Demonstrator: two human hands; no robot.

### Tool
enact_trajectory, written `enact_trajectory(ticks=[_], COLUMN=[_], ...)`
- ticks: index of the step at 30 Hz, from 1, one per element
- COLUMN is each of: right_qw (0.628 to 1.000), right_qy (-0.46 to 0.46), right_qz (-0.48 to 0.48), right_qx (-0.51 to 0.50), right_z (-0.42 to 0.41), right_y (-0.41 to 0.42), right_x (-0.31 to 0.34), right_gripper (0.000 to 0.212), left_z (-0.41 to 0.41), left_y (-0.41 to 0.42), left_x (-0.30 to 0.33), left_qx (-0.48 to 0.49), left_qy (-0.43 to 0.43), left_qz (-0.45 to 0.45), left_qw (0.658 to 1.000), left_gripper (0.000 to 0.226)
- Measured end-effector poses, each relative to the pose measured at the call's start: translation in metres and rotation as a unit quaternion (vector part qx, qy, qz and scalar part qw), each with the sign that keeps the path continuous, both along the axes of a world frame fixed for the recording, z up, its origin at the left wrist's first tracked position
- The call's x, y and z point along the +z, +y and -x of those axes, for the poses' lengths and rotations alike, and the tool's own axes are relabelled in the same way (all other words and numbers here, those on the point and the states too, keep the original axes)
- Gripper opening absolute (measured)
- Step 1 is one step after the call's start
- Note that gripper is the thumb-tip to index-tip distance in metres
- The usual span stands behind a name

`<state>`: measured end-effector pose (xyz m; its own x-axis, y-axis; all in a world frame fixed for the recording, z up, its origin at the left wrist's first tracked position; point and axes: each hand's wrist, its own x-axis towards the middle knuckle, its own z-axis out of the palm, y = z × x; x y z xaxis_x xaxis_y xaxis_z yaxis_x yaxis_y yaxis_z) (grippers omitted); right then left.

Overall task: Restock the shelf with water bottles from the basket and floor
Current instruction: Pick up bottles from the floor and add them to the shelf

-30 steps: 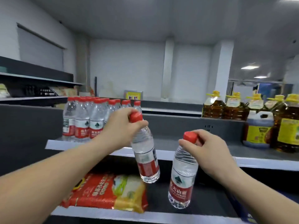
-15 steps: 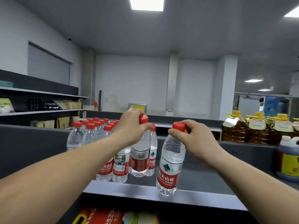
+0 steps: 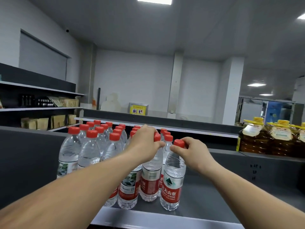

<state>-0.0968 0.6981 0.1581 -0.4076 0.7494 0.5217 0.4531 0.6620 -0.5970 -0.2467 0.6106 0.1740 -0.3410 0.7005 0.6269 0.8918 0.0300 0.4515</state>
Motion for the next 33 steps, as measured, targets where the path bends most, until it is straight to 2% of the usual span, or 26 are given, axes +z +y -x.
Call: enact_trajectory(ticks=[4, 8, 12, 15, 21, 24, 29, 33], right_qw=[1.000, 1.000, 1.000, 1.000, 0.992, 0.995, 0.998, 0.997], right_qy=[-0.001, 0.003, 0.001, -0.004, -0.054, -0.041, -0.039, -0.059], right_qz=[0.016, 0.026, 0.022, 0.028, 0.113, 0.094, 0.056, 0.015], right_qx=[0.003, 0.003, 0.004, -0.001, -0.007, 0.001, -0.015, -0.043], right_z=[0.011, 0.016, 0.019, 0.020, 0.016, 0.017, 0.019, 0.020], right_y=[0.009, 0.015, 0.018, 0.019, 0.018, 0.018, 0.022, 0.024], right_x=[-0.002, -0.005, -0.005, -0.004, 0.000, 0.000, -0.005, -0.007], right_gripper=[0.027, 0.028, 0.026, 0.026, 0.036, 0.037, 0.040, 0.044], left_z=[-0.001, 0.001, 0.004, 0.004, 0.002, 0.006, 0.023, 0.039], left_y=[0.009, 0.014, 0.019, 0.021, 0.023, 0.023, 0.021, 0.014], left_x=[0.001, -0.001, -0.004, -0.003, -0.005, -0.004, -0.005, -0.007], left_qx=[0.017, 0.111, 0.149, 0.162, 0.167, 0.144, 0.095, 0.079], left_qy=[0.032, 0.180, 0.237, 0.260, 0.293, 0.283, 0.268, 0.324], left_qz=[0.018, 0.058, 0.087, 0.103, 0.120, 0.127, 0.141, 0.174], left_qw=[0.999, 0.976, 0.956, 0.946, 0.934, 0.940, 0.948, 0.926], left_gripper=[0.030, 0.038, 0.043, 0.044, 0.046, 0.049, 0.071, 0.106])
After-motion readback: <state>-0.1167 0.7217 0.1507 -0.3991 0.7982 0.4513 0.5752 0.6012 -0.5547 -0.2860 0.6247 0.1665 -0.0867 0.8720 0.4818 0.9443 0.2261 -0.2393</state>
